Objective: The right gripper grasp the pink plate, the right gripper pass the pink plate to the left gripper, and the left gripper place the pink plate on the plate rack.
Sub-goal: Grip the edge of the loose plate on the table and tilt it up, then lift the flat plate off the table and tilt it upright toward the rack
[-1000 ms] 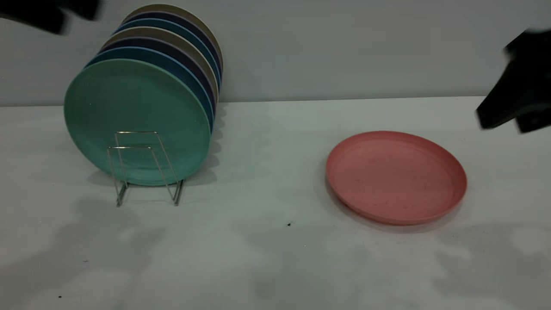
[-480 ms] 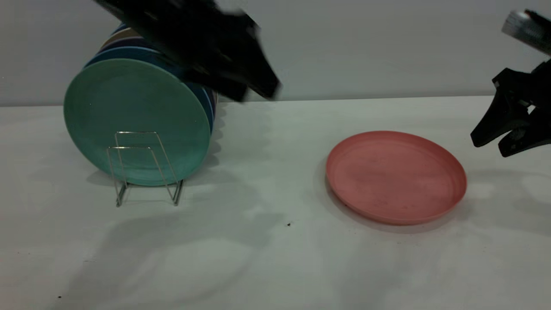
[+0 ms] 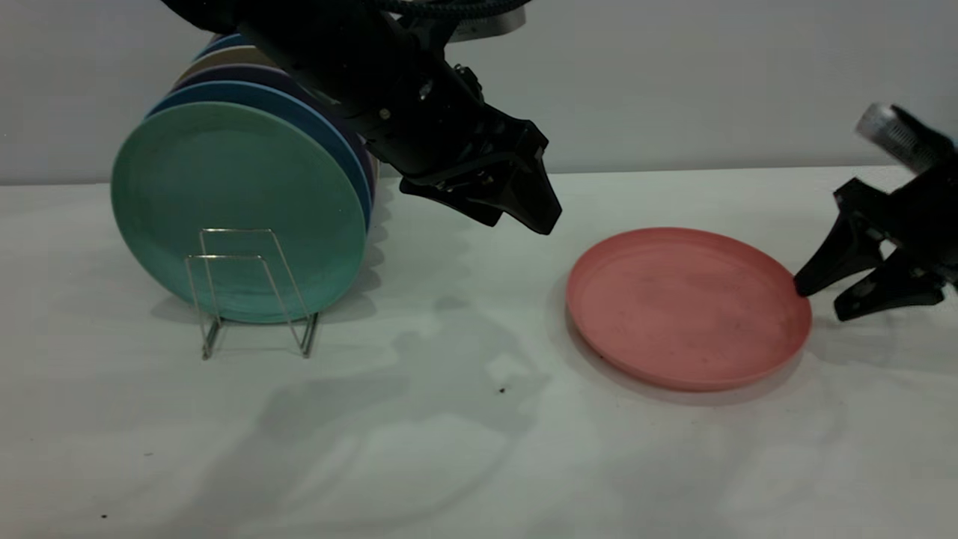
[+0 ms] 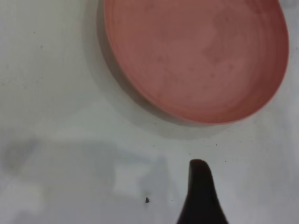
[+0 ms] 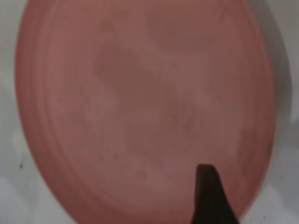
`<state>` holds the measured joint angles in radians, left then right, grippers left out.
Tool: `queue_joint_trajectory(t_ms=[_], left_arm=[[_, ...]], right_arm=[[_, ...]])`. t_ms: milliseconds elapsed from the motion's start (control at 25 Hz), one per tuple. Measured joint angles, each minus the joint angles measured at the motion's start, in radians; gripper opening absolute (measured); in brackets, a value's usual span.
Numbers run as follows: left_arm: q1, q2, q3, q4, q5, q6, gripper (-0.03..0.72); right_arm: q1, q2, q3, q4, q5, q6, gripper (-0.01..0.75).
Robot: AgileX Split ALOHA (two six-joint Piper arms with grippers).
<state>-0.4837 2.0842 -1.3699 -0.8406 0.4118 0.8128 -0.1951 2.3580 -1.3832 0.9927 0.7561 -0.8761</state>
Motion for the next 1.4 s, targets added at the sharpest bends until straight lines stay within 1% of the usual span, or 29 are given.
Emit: queue_joint_trajectory(t_ms=[360,480,560,680,840,880,920,1040,1240,1320,1400], left_arm=[[0.0,0.0,-0.002,0.0,0.0,0.0,0.553],[0.0,0.0,-0.002,0.0,0.0,0.0,0.553],[0.0,0.0,-0.002,0.0,-0.002,0.0,0.553],[0.0,0.002,-0.002,-0.016,-0.021,0.0,0.553],[0.0,0.01,-0.002,-0.056,-0.037,0.0,0.553],[0.001,0.01,-0.002,-0.057,-0.038,0.0,0.553],[0.005,0.01,-0.002,-0.057,-0.037,0.0,0.553],[0.039,0.01,-0.002,-0.057,-0.01,-0.024,0.553],[0.138,0.01,-0.002,-0.057,0.084,-0.066,0.553],[0.158,0.01,-0.002,-0.057,0.1,-0.068,0.553],[0.161,0.01,-0.002,-0.07,0.098,-0.069,0.553]], right_arm=[[0.0,0.079,-0.024,0.134,0.006,-0.087,0.48],[0.004,0.088,-0.026,0.172,0.007,-0.114,0.452],[0.013,0.09,-0.026,0.177,0.004,-0.129,0.408],[0.034,0.091,-0.026,0.181,-0.005,-0.139,0.306],[0.061,0.091,-0.026,0.185,-0.009,-0.178,0.101],[0.066,0.091,-0.026,0.19,-0.01,-0.189,0.059],[0.072,0.091,-0.026,0.195,-0.011,-0.205,0.033],[0.085,0.091,-0.026,0.223,-0.002,-0.264,0.015],[0.087,0.091,-0.026,0.299,0.062,-0.353,0.014],[0.09,0.091,-0.026,0.312,0.082,-0.365,0.014],[0.101,0.091,-0.026,0.324,0.091,-0.37,0.014]])
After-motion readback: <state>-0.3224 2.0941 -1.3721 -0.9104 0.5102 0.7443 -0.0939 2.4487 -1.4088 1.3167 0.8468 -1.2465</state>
